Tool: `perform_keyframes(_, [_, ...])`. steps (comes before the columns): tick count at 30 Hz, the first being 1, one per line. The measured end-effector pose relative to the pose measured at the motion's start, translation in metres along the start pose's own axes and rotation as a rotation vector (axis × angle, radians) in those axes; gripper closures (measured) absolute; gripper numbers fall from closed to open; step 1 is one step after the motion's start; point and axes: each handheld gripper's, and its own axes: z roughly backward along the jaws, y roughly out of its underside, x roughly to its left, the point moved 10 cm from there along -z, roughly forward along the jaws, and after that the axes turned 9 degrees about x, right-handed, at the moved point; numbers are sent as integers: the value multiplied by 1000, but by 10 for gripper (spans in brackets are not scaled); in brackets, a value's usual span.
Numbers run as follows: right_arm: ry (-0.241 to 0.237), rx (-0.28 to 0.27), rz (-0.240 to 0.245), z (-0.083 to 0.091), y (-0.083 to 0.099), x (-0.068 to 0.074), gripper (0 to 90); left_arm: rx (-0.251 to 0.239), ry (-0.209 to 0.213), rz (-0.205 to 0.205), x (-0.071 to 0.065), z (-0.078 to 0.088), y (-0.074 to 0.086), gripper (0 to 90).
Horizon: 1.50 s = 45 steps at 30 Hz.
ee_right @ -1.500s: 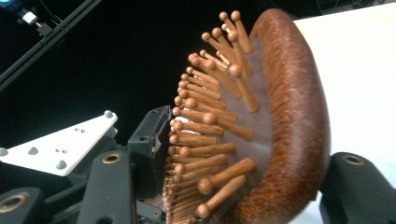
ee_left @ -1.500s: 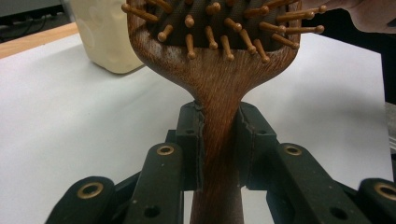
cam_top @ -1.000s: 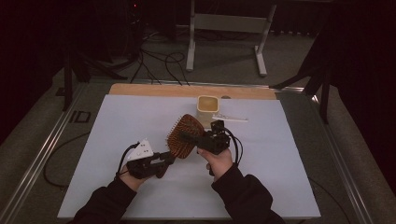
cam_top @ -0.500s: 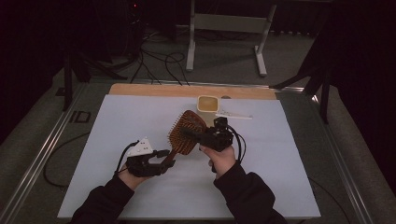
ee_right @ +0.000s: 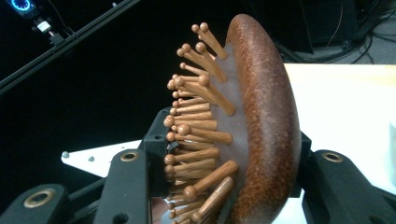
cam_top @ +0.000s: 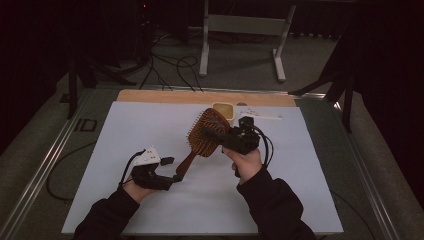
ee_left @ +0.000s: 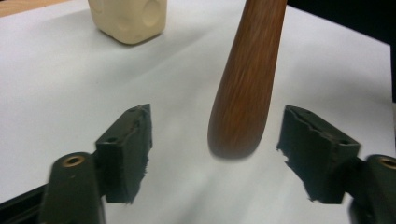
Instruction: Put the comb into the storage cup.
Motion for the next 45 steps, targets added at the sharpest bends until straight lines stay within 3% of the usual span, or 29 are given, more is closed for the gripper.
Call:
perform_keyframes(6, [13, -16, 14, 10, -10, -1, 517, -11, -9, -2, 0, 4, -1, 153])
perform_keyframes(8, [19, -23, 20, 13, -13, -2, 516, -7, 27, -16, -2, 6, 0, 100])
perform_keyframes(14, [36, -31, 26, 22, -21, -7, 516, -18, 6, -37, 0, 13, 3, 17])
perform_keyframes(20, [58, -46, 36, 30, -31, -11, 516, -41, -34, -32, 6, 22, 7, 2])
perform_keyframes(29, [88, -73, 50, 41, -46, -16, 516, -42, -24, -21, 11, 34, 18, 3])
perform_keyframes(34, [114, -88, 53, 48, -55, -22, 516, -51, -72, -19, 17, 40, 25, 1])
perform_keyframes(42, [143, -115, 50, 58, -71, -32, 516, -52, -87, -30, 19, 46, 37, 1])
perform_keyframes(45, [159, -118, 50, 60, -76, -36, 516, -51, -112, -28, 22, 49, 43, 1])
